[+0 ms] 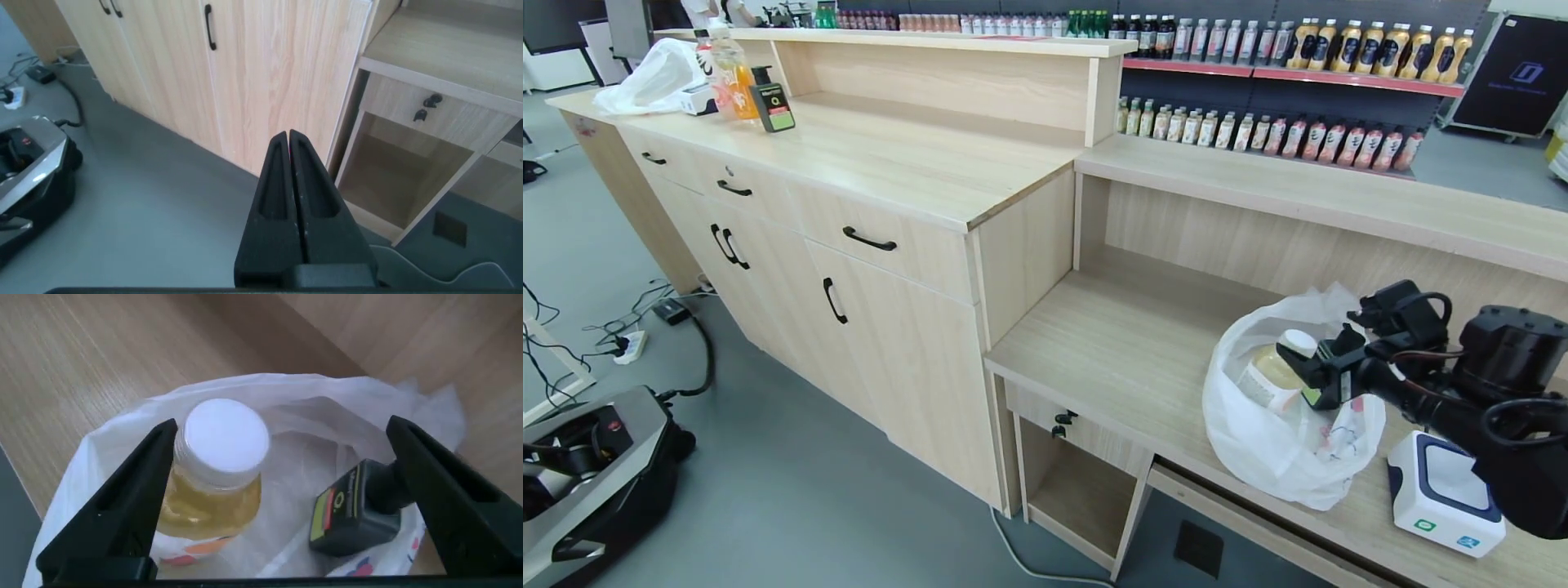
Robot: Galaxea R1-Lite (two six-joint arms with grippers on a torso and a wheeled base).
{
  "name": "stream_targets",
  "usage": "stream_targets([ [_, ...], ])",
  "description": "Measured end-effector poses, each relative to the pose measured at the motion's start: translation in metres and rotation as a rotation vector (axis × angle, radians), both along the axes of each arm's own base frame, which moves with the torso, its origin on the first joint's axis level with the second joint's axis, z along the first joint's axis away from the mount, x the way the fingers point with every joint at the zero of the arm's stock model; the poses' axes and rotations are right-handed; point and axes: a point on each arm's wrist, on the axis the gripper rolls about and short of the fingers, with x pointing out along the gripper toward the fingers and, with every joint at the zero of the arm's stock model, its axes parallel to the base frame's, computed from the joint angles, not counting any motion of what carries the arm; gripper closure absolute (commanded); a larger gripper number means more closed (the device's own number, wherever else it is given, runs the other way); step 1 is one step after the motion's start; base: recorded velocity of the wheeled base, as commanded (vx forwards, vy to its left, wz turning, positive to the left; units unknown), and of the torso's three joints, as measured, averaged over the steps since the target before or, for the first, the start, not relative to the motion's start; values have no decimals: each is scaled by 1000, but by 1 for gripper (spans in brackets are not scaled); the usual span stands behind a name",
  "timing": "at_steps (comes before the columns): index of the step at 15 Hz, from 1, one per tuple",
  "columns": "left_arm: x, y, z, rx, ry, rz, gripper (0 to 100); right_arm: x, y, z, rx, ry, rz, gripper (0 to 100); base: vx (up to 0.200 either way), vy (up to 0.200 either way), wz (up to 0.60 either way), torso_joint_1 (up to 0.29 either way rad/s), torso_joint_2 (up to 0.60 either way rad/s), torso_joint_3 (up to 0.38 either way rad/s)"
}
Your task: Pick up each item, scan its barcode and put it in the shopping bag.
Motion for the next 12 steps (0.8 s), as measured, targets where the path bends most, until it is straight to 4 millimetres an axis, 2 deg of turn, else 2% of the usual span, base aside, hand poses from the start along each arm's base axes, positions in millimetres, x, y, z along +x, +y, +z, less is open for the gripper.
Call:
stream_targets([
  [2,0,0,0,0,0,0,100,-16,-12,19,-16,-13,-43,0,0,0,0,0,0,0],
  [6,0,0,0,0,0,0,100,-56,-64,44,-71,-12,-256,0,0,0,0,0,0,0],
  [8,0,0,0,0,0,0,100,-69,-80,52,-82,-33,-334,0,0,0,-600,2,2,2],
  [12,0,0,0,0,0,0,100,-85,-97,58,-86,-35,-431,0,0,0,-600,0,4,1],
])
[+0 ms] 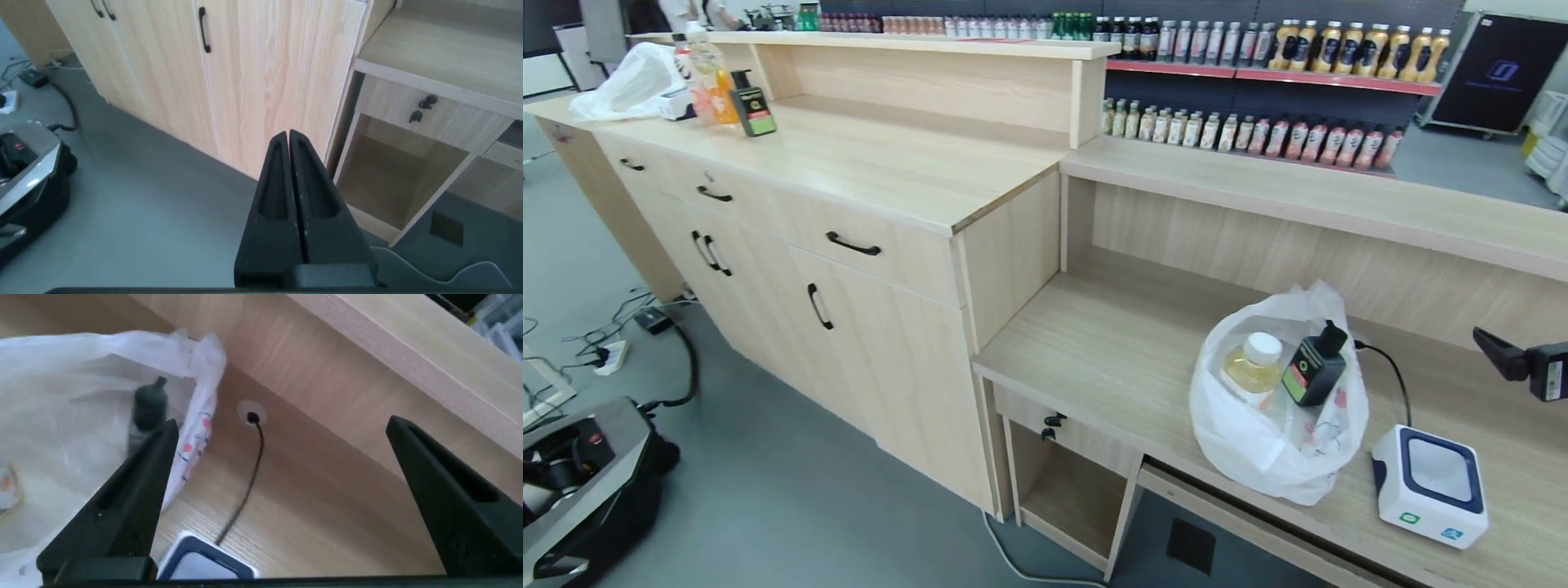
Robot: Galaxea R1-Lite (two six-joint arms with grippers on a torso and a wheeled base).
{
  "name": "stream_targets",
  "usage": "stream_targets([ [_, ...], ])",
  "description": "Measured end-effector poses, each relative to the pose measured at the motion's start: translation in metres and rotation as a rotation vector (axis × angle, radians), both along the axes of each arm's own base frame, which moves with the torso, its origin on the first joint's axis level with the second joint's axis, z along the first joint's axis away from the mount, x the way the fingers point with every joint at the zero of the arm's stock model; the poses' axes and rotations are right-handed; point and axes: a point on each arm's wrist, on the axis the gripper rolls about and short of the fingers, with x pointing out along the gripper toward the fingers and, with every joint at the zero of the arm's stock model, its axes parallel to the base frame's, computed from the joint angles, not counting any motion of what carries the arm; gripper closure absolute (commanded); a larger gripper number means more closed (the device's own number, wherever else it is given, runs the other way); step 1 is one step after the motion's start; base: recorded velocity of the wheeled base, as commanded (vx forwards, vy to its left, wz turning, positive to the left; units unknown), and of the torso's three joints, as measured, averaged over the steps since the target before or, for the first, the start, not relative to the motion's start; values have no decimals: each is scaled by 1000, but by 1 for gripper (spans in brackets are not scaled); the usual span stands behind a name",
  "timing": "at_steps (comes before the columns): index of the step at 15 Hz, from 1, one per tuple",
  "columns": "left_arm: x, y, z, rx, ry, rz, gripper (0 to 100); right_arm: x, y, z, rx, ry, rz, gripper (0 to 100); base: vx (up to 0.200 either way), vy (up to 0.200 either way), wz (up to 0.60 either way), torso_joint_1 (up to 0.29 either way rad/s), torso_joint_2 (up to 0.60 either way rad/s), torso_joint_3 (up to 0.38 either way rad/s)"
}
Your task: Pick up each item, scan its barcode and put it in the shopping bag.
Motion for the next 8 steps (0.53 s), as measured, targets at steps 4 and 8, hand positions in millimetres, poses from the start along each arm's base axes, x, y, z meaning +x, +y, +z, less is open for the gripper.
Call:
stream_targets([
  [4,0,0,0,0,0,0,100,-25,-29,-7,60,83,-307,0,0,0,-600,5,1,2],
  [8,0,0,0,0,0,0,100,-34,-63,-22,132,93,-485,0,0,0,-300,1,2,2],
])
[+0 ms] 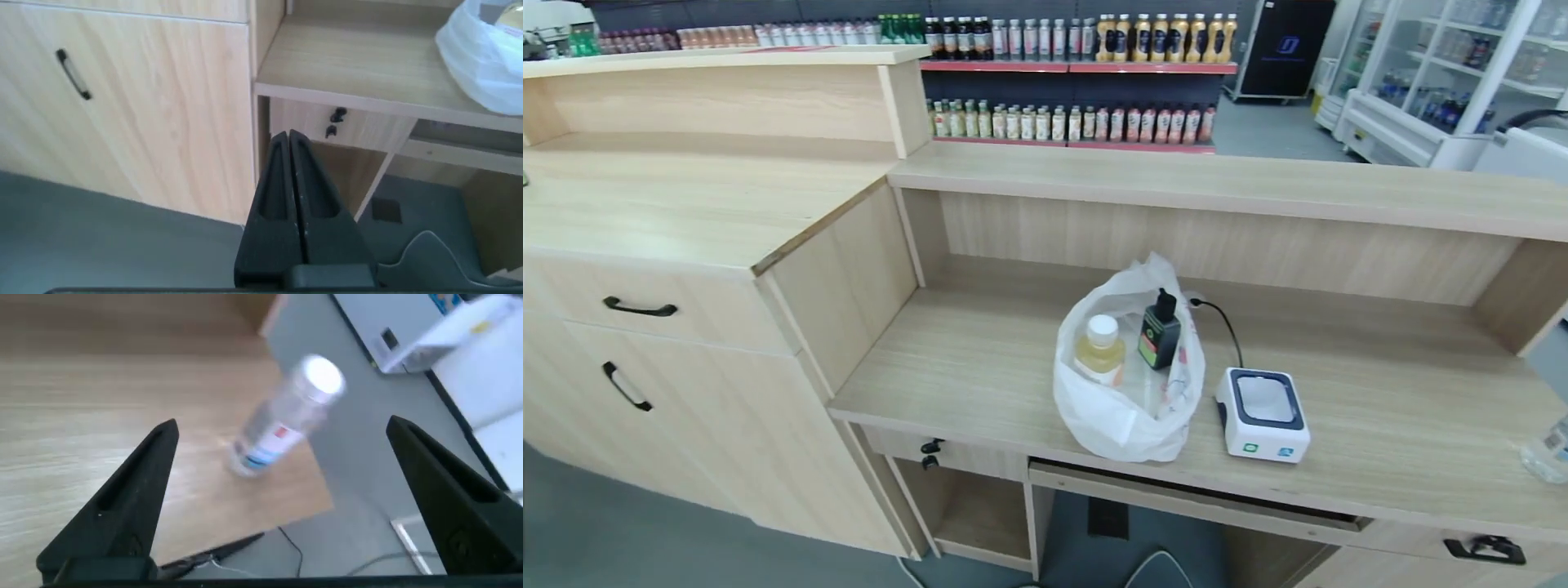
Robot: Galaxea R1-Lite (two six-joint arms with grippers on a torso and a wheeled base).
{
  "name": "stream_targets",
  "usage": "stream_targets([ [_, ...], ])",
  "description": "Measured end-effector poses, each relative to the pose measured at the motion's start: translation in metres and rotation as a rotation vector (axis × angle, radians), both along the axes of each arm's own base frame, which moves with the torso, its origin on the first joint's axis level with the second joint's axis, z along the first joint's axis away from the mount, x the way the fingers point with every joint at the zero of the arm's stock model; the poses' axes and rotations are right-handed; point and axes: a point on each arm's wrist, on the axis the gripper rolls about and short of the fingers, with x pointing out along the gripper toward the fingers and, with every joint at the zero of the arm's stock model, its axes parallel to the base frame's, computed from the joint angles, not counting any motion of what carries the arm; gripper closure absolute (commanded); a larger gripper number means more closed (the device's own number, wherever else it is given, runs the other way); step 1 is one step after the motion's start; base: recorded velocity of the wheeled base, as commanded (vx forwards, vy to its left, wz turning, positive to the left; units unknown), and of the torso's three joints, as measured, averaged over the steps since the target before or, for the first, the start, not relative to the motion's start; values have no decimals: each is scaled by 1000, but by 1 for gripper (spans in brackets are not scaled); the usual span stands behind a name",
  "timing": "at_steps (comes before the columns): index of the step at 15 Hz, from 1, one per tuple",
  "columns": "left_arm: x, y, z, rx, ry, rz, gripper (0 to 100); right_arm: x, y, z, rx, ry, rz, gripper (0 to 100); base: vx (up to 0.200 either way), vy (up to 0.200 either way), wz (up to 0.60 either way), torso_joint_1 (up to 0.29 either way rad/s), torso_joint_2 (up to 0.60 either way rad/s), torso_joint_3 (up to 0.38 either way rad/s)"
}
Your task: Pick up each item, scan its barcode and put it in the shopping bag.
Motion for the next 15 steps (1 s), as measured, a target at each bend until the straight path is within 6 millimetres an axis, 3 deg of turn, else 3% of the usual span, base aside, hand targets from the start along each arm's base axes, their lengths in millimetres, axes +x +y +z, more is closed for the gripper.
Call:
stream_targets([
  [2,0,0,0,0,0,0,100,6,-15,-12,27,-17,-23,0,0,0,0,0,0,0],
  [8,0,0,0,1,0,0,100,32,-47,-51,92,-76,160,0,0,0,0,0,0,0],
  [15,0,0,0,1,0,0,100,56,-55,-73,115,-56,215,0,0,0,0,0,0,0],
])
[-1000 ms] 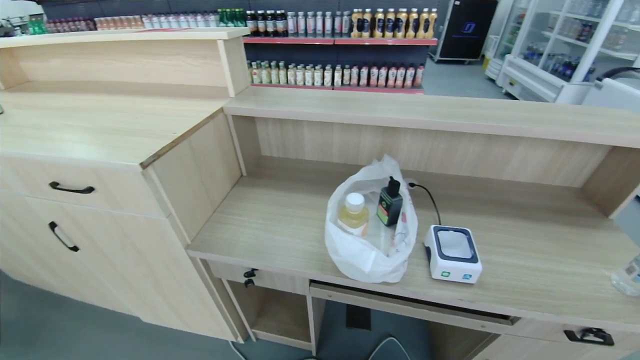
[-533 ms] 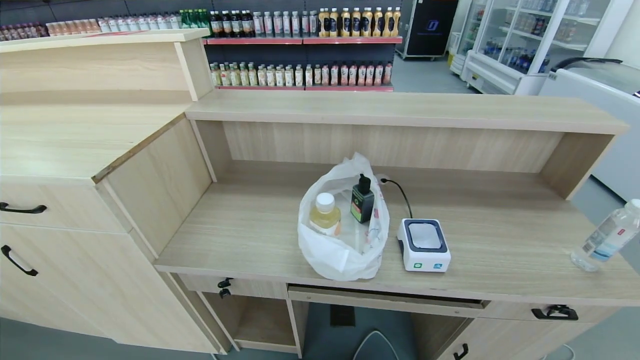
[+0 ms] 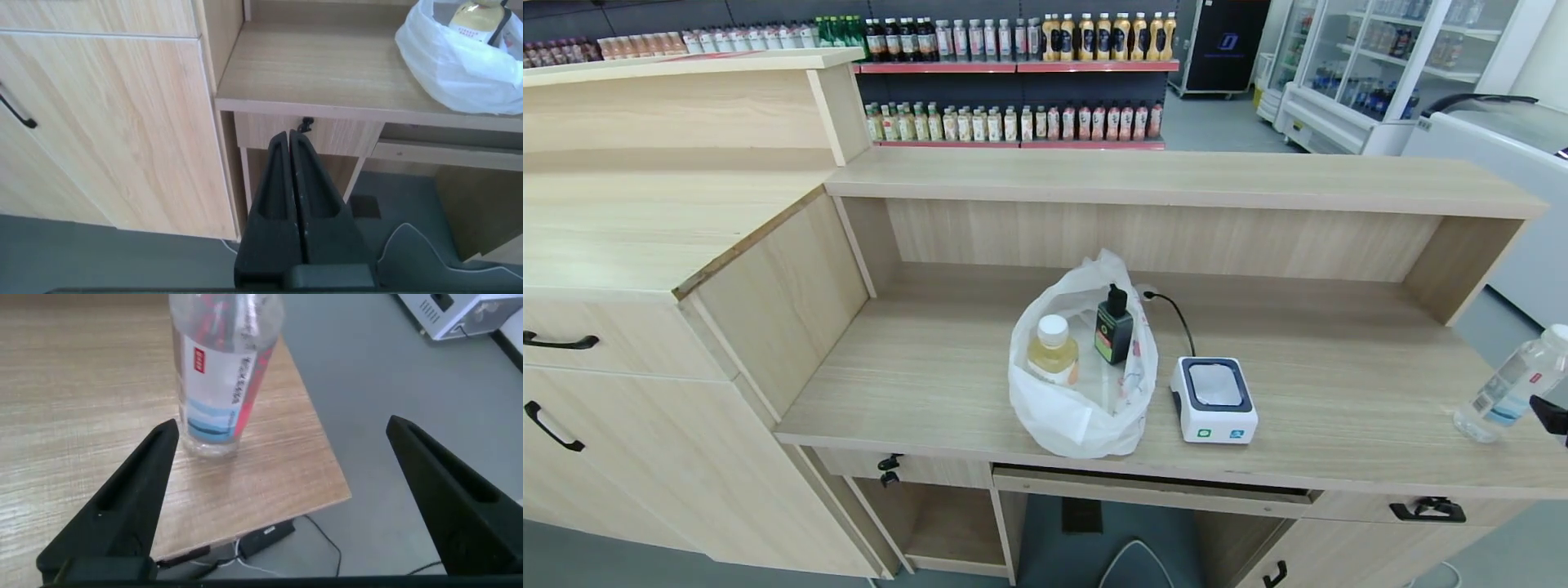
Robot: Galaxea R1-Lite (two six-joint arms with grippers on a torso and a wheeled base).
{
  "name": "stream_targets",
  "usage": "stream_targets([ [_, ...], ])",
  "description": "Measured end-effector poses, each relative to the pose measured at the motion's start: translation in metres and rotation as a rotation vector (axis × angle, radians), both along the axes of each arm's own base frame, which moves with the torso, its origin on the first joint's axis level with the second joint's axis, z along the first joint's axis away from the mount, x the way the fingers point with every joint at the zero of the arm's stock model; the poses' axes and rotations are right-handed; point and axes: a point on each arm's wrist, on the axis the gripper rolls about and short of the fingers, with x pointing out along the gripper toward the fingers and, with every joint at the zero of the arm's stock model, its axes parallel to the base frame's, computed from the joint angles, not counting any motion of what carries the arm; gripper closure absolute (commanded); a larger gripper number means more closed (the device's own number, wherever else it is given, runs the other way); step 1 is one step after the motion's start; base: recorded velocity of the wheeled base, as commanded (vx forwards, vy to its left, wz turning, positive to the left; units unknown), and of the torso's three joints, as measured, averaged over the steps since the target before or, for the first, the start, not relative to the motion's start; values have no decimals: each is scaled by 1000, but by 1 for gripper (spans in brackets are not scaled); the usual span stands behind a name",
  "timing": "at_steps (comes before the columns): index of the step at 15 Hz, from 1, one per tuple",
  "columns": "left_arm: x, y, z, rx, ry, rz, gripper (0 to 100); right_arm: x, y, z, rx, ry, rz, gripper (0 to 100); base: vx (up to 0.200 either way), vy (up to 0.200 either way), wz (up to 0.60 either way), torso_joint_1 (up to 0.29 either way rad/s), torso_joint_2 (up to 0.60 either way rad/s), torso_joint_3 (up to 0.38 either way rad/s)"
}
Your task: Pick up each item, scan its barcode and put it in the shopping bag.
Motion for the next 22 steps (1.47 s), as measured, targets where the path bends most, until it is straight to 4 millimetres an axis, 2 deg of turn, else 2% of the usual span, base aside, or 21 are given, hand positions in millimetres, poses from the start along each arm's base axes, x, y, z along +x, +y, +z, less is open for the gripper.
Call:
stream_targets([
  [8,0,0,0,-1,0,0,100,38,0,-8,-26,-19,76,0,0,0,0,0,0,0],
  [22,0,0,0,-1,0,0,100,66,14,-34,-114,-19,166,0,0,0,0,0,0,0],
])
